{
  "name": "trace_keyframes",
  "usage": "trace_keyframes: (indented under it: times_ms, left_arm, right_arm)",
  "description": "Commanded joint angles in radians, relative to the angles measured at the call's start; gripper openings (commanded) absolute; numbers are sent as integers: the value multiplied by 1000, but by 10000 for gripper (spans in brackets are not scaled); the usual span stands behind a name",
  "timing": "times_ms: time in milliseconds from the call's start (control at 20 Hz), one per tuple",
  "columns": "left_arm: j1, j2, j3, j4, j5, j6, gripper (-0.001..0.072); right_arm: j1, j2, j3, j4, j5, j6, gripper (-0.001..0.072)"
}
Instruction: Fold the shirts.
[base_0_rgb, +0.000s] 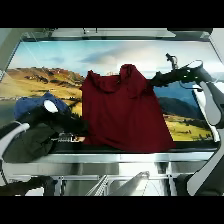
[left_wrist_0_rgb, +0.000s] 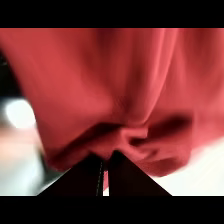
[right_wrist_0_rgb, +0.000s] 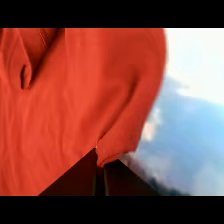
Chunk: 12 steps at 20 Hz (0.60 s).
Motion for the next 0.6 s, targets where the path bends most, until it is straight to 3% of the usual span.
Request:
trace_keyframes:
  times_ms: [0, 150, 250, 400, 550]
  left_arm:
    - [122, -39, 230, 67, -23, 13, 28]
    - [178, -176, 525, 136, -47, 14, 28]
    - [183, -292, 720, 138, -66, 14, 28]
    - [169, -477, 1007, 139, -119, 14, 23]
    - [155, -625, 1244, 139, -164, 15, 12]
  right_arm:
    - [-70, 46, 3, -11, 102, 50, 13]
    - [-110, 75, -30, -72, 277, 122, 13]
    - [-105, 130, -158, -74, 317, 133, 13]
    - [-65, 284, -481, -77, 277, 84, 13]
    - [-20, 516, -878, -74, 82, 67, 13]
